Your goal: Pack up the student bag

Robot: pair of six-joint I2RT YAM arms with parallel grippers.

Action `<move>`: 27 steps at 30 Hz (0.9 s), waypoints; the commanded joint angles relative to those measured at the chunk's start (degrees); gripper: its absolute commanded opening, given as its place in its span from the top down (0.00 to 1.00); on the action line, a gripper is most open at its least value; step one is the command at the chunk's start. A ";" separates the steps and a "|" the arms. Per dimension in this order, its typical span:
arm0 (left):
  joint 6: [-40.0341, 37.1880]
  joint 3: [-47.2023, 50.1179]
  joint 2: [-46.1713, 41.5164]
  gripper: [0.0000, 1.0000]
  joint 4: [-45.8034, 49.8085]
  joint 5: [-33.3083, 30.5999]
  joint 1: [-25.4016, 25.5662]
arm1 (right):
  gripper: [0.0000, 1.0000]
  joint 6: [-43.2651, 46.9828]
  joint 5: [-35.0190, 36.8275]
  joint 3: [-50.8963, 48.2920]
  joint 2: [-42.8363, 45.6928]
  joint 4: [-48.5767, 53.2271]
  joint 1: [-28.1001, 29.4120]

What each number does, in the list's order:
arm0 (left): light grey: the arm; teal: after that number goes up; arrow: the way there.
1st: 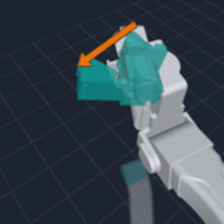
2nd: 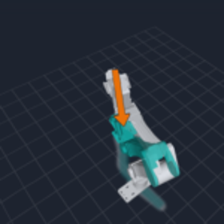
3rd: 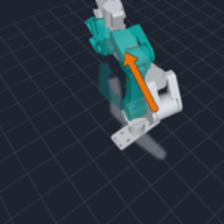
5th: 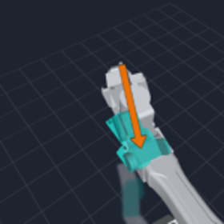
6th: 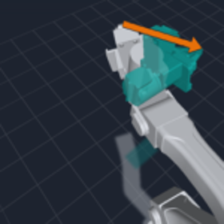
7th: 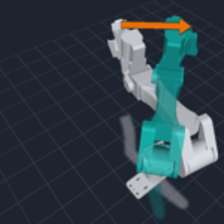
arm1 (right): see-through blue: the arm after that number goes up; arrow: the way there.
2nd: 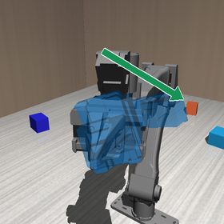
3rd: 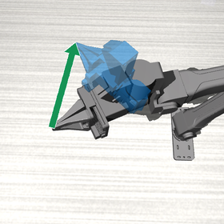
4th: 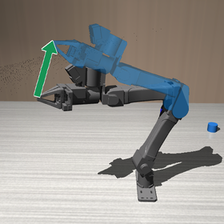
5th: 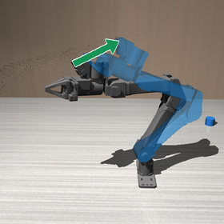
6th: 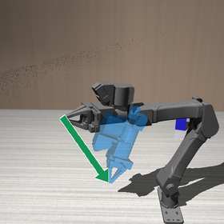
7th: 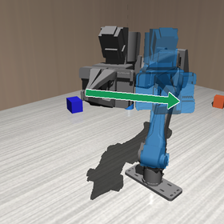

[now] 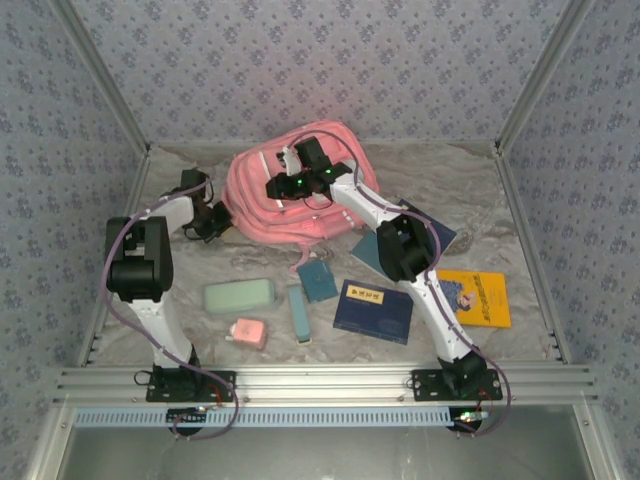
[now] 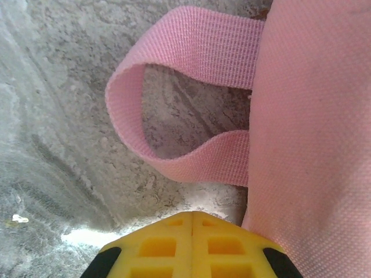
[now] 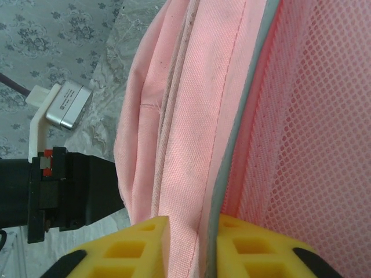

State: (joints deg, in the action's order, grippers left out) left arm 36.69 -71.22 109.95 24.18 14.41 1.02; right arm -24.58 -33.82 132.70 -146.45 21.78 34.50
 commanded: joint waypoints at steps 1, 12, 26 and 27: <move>-0.84 -1.46 0.52 0.99 0.83 0.80 0.58 | 0.77 3.04 0.85 2.22 2.10 3.29 1.17; -1.05 -1.18 0.53 0.99 0.92 0.54 0.65 | 0.72 7.04 3.98 1.13 4.65 5.35 1.53; -1.33 -1.46 0.91 0.99 0.60 0.98 2.01 | 0.82 5.60 -1.75 0.69 2.85 2.40 2.76; -1.45 -1.55 1.01 1.00 0.58 0.88 2.16 | 0.79 4.98 -2.47 1.35 1.97 2.40 2.72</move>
State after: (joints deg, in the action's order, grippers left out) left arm 36.51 -71.22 109.97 24.23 14.17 1.96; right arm -18.57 -30.68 132.55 -144.16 25.50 35.73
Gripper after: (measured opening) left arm 0.041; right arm 0.197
